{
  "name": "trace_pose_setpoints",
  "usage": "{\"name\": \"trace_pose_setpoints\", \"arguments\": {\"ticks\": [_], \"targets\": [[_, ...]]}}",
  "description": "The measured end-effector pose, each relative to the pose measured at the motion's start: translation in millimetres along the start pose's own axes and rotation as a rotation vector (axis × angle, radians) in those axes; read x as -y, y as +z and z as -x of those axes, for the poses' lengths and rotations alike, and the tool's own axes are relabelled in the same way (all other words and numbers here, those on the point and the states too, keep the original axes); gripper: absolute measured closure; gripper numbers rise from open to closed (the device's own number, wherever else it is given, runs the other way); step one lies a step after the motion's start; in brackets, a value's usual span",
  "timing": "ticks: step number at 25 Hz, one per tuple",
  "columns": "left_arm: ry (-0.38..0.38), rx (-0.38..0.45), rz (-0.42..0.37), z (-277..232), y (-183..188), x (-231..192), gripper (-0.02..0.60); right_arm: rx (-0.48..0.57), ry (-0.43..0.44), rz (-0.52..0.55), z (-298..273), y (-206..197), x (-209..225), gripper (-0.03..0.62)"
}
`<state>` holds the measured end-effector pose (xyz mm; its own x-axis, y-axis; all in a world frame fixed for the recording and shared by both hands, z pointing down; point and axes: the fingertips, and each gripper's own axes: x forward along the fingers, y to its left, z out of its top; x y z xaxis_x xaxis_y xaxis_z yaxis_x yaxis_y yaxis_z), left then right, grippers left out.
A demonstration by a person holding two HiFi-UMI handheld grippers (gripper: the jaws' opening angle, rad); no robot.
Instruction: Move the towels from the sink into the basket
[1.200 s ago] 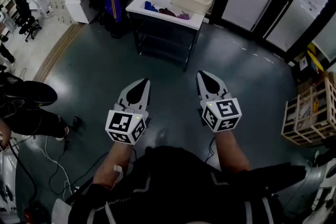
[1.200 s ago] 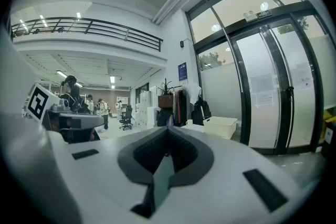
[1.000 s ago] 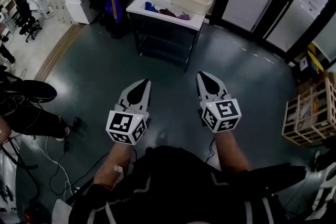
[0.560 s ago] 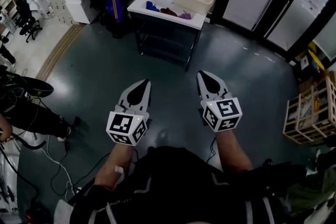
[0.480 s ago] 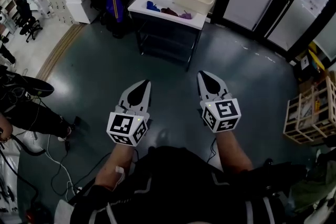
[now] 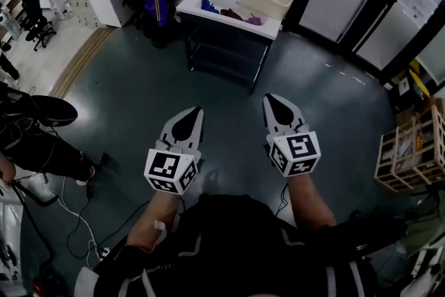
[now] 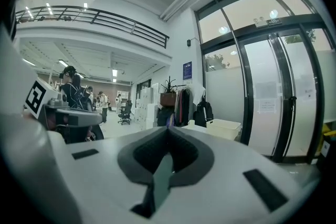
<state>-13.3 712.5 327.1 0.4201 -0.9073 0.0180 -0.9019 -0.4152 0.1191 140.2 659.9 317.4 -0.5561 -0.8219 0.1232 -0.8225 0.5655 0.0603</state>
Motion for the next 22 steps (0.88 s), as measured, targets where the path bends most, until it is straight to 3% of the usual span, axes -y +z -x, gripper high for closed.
{"name": "trace_pose_setpoints", "arguments": {"ticks": [12,22], "targets": [[-0.015,0.007,0.048,13,-5,-55,0.577,-0.030,-0.011,0.009,-31,-2,-35,0.592],[0.015,-0.027,0.057,-41,-15,-83,0.577,-0.009,0.017,-0.038,-92,-5,5,0.592]]}}
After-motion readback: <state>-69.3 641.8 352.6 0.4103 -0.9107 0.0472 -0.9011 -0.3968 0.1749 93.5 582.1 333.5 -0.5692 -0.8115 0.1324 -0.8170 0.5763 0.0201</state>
